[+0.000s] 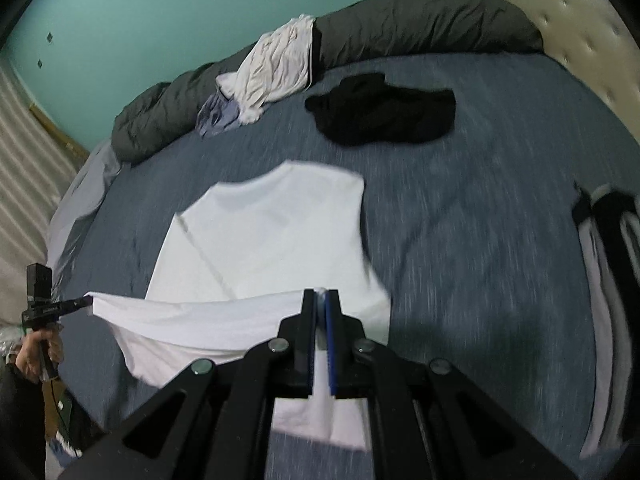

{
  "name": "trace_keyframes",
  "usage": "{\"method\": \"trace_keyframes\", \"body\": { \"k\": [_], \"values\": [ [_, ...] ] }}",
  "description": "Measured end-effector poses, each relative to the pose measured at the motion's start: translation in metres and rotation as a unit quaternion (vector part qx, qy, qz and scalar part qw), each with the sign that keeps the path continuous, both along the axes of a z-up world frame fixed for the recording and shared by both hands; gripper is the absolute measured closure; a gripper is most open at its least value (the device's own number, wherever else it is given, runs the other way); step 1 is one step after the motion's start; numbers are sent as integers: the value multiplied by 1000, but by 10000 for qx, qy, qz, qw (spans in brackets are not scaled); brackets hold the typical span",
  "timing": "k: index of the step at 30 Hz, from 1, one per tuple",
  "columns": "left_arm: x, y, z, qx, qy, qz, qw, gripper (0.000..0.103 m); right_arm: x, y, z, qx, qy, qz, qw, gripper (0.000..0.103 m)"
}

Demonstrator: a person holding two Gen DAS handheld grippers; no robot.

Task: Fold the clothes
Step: 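Lift the hem with both grippers and fold it over toward the collar, then lay the hem down on the shirt and open both grippers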

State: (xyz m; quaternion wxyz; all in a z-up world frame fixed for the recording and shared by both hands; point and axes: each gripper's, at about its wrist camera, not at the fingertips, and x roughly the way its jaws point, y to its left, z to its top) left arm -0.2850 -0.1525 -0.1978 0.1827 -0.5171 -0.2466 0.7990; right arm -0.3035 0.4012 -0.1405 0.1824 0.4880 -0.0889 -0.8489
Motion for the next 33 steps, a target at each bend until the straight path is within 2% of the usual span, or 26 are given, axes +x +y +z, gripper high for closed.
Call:
{"method": "trace_keyframes", "body": {
  "k": [11,17,20,22,23,24,25,28,30,32,33],
  "values": [
    [-117,-5,-13,-313,143,148,9993,100,-118,-28,-17,376,350,-557,9971,99],
    [-159,-4,-27,-429,251,339,9982,100,-160,-37,-31,685,533,-812,9929,102],
    [-167,-2,-47,-483,297,502,9971,99,-175,-39,-45,742,530,-906,9917,102],
    [-167,0,-63,-541,176,571,9967,89,-181,-41,-59,777,436,-917,9918,102],
    [-165,0,-70,-568,121,610,9964,70,-181,-42,-69,813,359,-890,9921,102],
    [-163,-2,-75,-564,82,643,9963,47,-181,-44,-78,838,281,-853,9924,102],
    [-158,-6,-78,-556,80,725,9958,40,-178,-43,-85,840,237,-828,9927,102],
    [-139,-19,-81,-554,36,892,9945,39,-162,-31,-101,662,82,-799,9946,101],
    [-120,-20,-80,-529,-28,748,9958,38,-141,-20,-111,464,-109,-701,9964,99],
    [-93,-15,-80,-430,-150,500,9977,36,-116,-13,-114,392,-196,-550,9975,91],
    [-80,-12,-80,-403,-179,398,9982,36,-104,-9,-116,299,-259,-485,9980,79]
  ]
}}
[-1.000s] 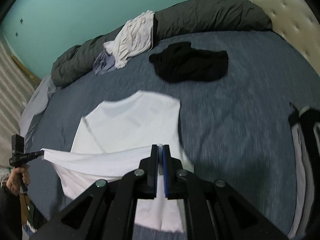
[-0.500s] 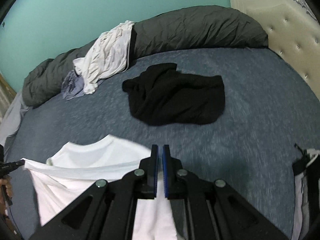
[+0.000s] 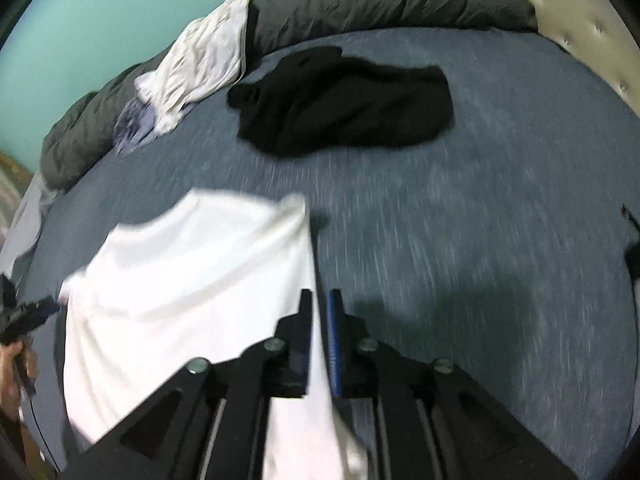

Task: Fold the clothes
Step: 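Lay the hem down on the shirt and open both grippers, then pinch the folded edge with both grippers and tug it straight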

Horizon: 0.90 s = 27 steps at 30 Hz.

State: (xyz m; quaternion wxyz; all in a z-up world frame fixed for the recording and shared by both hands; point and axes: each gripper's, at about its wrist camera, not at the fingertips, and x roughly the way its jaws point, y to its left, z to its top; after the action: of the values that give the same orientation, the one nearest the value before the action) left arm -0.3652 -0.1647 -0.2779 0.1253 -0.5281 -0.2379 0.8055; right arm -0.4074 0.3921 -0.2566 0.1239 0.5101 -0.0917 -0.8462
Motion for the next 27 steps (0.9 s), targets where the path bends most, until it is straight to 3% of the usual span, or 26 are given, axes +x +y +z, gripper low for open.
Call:
{"method": "trace_keyframes", "body": {
  "k": [1,3,5,7,10,14,17,20,21,22,23,24,27],
  "values": [
    [13,3,0,32,-32,-101,9999,35,12,5,-2,-134,-69,53,9999,65],
    [40,9,-3,232,-130,-272,9993,31,41,13,-7,-328,-210,160,9991,57],
    [68,14,-11,483,-284,-323,9979,27,63,18,-15,-418,-405,224,9981,56],
    [89,20,-20,639,-428,-429,9961,27,83,23,-24,-488,-613,277,9965,49],
    [112,28,-30,395,-488,-579,9963,27,104,27,-40,-683,-960,208,9928,45],
    [125,29,-40,296,-379,-560,9973,29,122,28,-50,-842,-1068,88,9907,44],
    [133,31,-43,313,-333,-526,9976,39,128,25,-55,-840,-1058,47,9908,44],
    [137,33,-44,398,-281,-550,9973,62,131,24,-56,-938,-984,20,9907,44],
    [138,32,-45,421,-274,-546,9972,69,132,24,-56,-970,-959,10,9907,45],
    [139,32,-46,444,-266,-543,9972,73,132,24,-56,-943,-931,2,9912,51],
    [140,31,-47,467,-259,-539,9971,85,132,24,-56,-879,-902,-7,9920,56],
    [139,31,-47,486,-244,-543,9970,91,131,25,-56,-836,-877,-21,9926,66],
    [139,32,-38,554,-155,-592,9966,95,131,26,-51,-825,-774,-5,9936,86]
  ]
}}
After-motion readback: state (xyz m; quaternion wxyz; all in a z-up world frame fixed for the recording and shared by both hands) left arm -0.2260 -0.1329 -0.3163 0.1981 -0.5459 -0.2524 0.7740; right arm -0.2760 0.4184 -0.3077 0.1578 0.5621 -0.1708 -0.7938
